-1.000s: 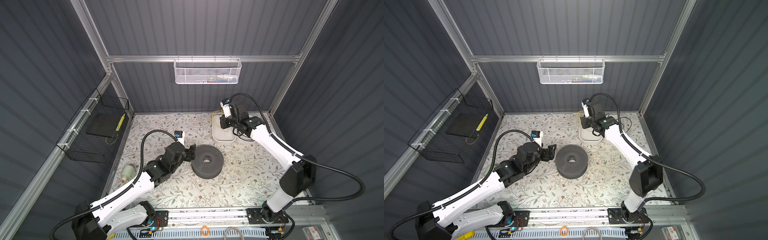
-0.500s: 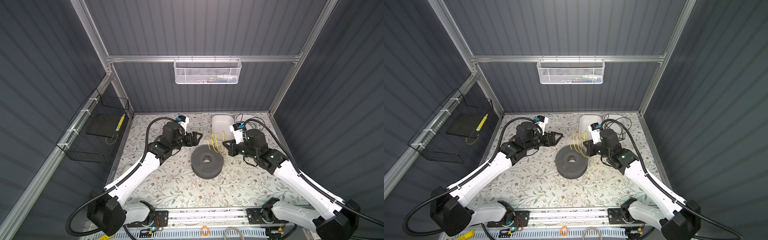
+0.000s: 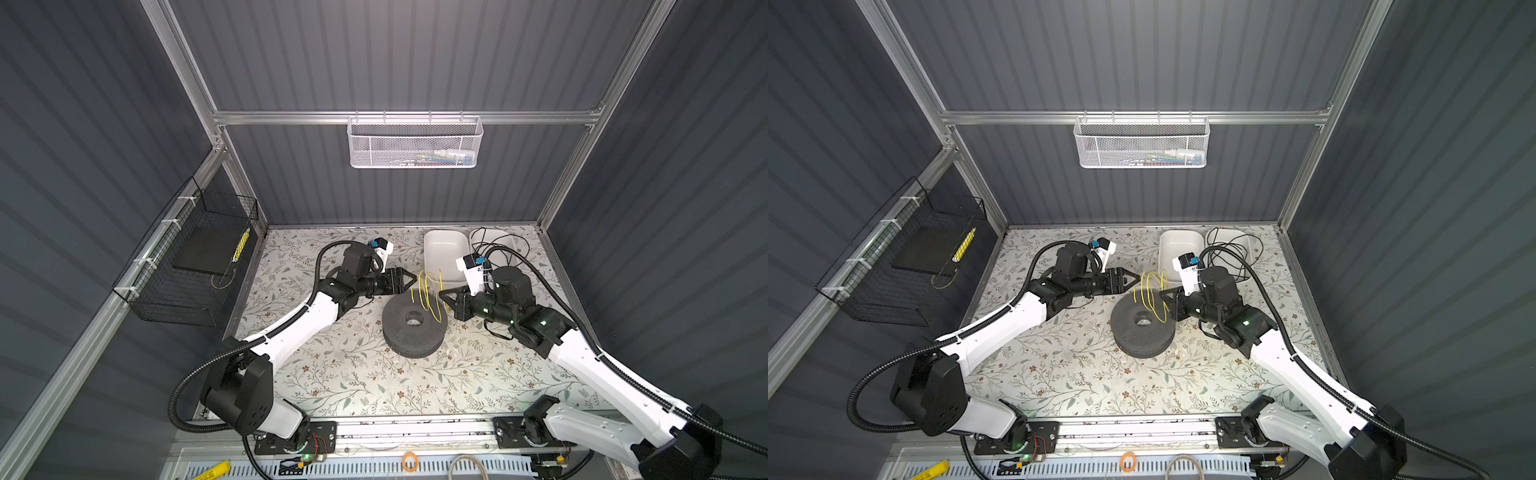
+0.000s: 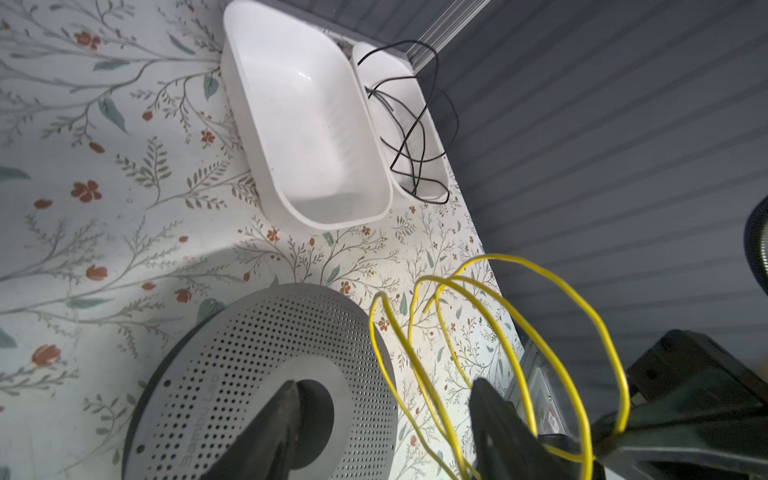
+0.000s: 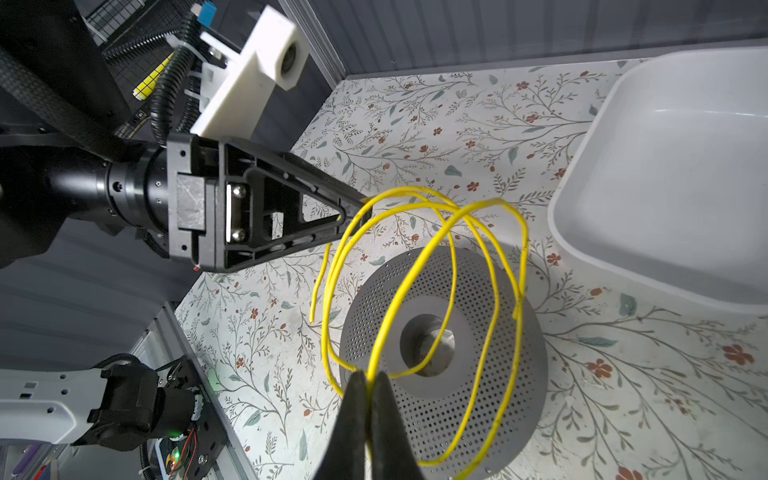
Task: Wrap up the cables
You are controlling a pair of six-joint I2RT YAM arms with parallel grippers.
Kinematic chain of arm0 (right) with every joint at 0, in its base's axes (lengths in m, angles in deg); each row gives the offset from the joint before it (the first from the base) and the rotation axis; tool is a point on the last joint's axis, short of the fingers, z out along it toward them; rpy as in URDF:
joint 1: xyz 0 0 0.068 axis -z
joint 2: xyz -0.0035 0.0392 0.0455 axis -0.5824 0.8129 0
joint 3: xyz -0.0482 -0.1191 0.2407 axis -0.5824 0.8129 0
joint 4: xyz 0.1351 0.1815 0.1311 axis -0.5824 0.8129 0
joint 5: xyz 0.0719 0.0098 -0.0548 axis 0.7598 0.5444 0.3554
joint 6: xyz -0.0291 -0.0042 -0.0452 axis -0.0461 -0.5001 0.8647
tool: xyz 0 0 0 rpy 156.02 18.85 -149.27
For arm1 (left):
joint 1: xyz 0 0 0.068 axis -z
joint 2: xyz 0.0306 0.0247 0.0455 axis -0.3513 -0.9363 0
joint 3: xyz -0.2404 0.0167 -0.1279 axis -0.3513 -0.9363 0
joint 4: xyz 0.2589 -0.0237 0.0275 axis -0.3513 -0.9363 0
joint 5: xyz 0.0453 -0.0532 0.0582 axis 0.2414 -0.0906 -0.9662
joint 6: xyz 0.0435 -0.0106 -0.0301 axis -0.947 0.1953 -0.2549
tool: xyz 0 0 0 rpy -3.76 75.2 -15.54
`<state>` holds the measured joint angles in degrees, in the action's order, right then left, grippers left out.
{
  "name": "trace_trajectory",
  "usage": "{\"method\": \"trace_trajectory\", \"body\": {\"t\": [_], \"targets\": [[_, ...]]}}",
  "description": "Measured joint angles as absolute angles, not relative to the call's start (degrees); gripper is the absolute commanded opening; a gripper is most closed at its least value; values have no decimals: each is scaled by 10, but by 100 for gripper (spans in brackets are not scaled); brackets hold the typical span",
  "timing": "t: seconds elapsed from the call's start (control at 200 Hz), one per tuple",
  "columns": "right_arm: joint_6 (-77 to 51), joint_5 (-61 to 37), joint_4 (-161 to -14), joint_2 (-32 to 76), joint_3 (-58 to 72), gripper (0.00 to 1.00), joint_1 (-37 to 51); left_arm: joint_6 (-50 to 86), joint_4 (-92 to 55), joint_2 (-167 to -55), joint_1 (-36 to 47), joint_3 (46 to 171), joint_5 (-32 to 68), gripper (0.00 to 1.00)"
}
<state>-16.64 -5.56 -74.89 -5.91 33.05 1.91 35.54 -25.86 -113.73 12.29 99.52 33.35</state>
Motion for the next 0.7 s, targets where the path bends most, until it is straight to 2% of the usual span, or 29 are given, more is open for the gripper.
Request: {"method": "trace_trajectory", "body": {"t": [0.18,0.255,0.45,0.7], "targets": [[-170,-53,-759,-58,330,0,17,357,-247,-1138,123,995,349,29],[-171,-53,-763,-58,330,0,17,358,-241,-1140,123,995,355,25],[-171,-54,-765,-58,330,0,17,353,-230,-1140,123,991,364,0],[-170,-78,-764,-58,330,0,24,342,-234,-1131,123,977,353,0]]}}
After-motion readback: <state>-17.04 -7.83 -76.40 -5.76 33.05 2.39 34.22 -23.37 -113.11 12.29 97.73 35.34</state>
